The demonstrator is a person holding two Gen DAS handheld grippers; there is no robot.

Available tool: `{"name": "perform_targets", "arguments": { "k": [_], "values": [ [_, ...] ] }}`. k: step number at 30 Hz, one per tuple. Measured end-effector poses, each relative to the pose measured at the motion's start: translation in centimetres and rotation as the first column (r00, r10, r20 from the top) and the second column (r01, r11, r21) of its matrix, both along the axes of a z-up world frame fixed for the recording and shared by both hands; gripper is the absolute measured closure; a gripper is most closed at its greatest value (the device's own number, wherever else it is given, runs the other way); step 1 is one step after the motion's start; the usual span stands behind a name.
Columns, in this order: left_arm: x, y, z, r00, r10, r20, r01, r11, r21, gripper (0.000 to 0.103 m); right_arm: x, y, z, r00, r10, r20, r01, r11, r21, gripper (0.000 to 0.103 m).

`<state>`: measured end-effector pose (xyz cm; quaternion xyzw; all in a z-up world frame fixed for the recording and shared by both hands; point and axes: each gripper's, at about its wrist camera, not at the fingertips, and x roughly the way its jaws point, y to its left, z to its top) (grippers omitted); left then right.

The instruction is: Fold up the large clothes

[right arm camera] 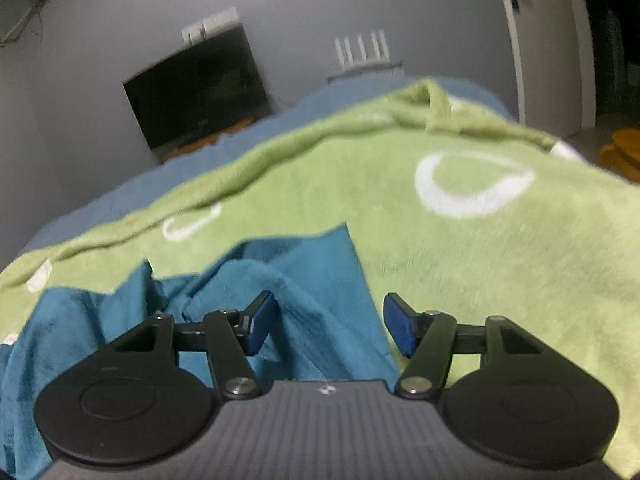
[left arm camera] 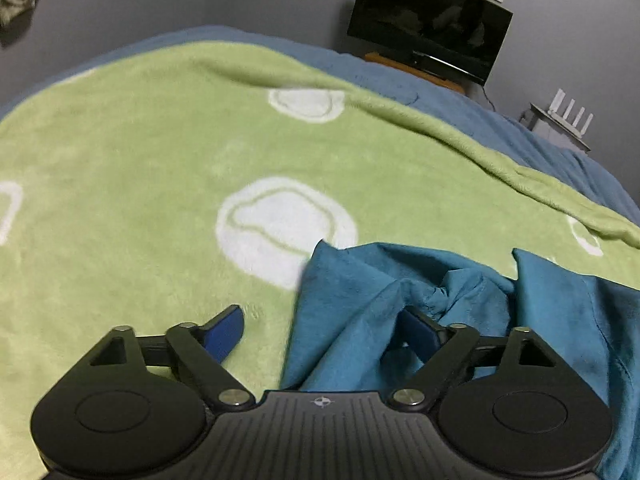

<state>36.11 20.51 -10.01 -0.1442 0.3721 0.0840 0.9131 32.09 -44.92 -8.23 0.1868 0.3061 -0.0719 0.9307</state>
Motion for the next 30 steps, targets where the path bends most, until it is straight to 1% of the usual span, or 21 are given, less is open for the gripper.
{"name": "perform_targets", "arguments": {
  "k": [1,3,5,8,10,12,13,14,15,16,17,18,19,20,21,22,23,24,28,30],
  "values": [
    [0.2,0.3,-0.3,1.000,-0.006,-0.005,0.006,1.000,-0.010,0.011,0.1,-0.1,-0.2,1.000,0.004,-0.008,-0.004,1.000,0.014,0.042],
    [0.8,0.6,-1.1,1.000,-0.022,-0.007,0.022,1.000,-0.019,0.011,0.5,-0.6,-0.7,1.000,0.010,-0.021,-0.009,0.999,0.038,0.036],
    [0.9,1.0,-1.7,0.999,-0.043,-0.002,0.043,0.999,-0.023,0.008,0.8,-1.3,-1.2,0.999,0.017,-0.031,-0.014,0.996,0.085,0.034],
    [1.3,1.3,-2.4,0.998,-0.067,0.000,0.067,0.997,-0.050,0.005,0.9,-2.3,-2.0,0.999,0.027,-0.040,-0.019,0.985,0.173,0.033],
    [1.4,1.4,-2.8,0.996,-0.084,0.001,0.084,0.995,-0.053,0.001,0.9,-2.8,-2.4,0.999,0.030,-0.044,-0.020,0.976,0.219,0.033],
    [1.4,1.4,-3.0,0.995,-0.097,-0.001,0.097,0.994,-0.054,0.001,1.0,-3.0,-2.8,0.998,0.039,-0.047,-0.027,0.969,0.247,0.033],
    [1.5,1.3,-3.1,0.995,-0.104,0.002,0.104,0.993,-0.052,0.004,1.0,-3.0,-2.9,0.998,0.047,-0.046,-0.034,0.966,0.257,0.033],
    [1.4,1.2,-3.0,0.993,-0.120,0.010,0.120,0.992,-0.047,0.014,1.0,-2.9,-3.0,0.997,0.057,-0.044,-0.043,0.965,0.257,0.033],
    [1.5,1.2,-3.0,0.990,-0.139,0.021,0.140,0.989,-0.046,0.023,1.0,-2.7,-2.9,0.997,0.065,-0.042,-0.053,0.967,0.251,0.036],
    [1.6,1.1,-2.9,0.986,-0.165,0.034,0.166,0.985,-0.045,0.046,1.0,-2.4,-2.8,0.996,0.081,-0.036,-0.070,0.969,0.238,0.041],
    [1.6,0.8,-2.7,0.979,-0.199,0.045,0.202,0.978,-0.053,0.075,1.0,-2.1,-2.5,0.995,0.093,-0.031,-0.084,0.973,0.215,0.048],
    [1.5,0.3,-2.4,0.973,-0.228,0.041,0.230,0.971,-0.056,0.077,1.0,-1.6,-2.2,0.994,0.108,-0.025,-0.102,0.979,0.178,0.059],
    [1.4,-0.3,-2.0,0.971,-0.238,0.037,0.239,0.971,-0.013,0.080,1.0,-1.1,-1.9,0.992,0.126,-0.016,-0.123,0.982,0.145,0.065],
    [1.1,-1.0,-1.6,0.965,-0.260,0.034,0.259,0.965,0.039,0.087,0.9,-0.7,-1.6,0.990,0.141,-0.005,-0.140,0.983,0.117,0.077],
    [0.9,-1.3,-1.3,0.963,-0.266,0.037,0.263,0.963,0.062,0.089,0.9,-0.4,-1.2,0.989,0.146,0.008,-0.146,0.985,0.095,0.086],
    [0.6,-1.5,-0.9,0.965,-0.258,0.049,0.254,0.964,0.078,0.093,0.7,-0.2,-0.8,0.989,0.146,0.031,-0.147,0.986,0.072,0.092],
    [0.3,-1.5,-0.3,0.966,-0.248,0.070,0.242,0.967,0.081,0.095,0.4,0.0,-0.4,0.988,0.144,0.057,-0.147,0.988,0.056,0.096],
    [-0.2,-1.7,0.3,0.966,-0.242,0.092,0.234,0.968,0.092,0.095,0.2,0.3,0.0,0.987,0.141,0.081,-0.144,0.989,0.035,0.098],
    [-0.8,-3.2,3.0,0.953,-0.260,0.158,0.233,0.958,0.169,0.097,-0.8,1.2,1.6,0.977,0.125,0.172,-0.121,0.992,-0.035,0.100],
    [-1.3,-4.1,4.7,0.940,-0.279,0.194,0.240,0.949,0.202,0.097,-1.3,1.5,2.4,0.968,0.112,0.223,-0.102,0.993,-0.056,0.101]
  ]
}}
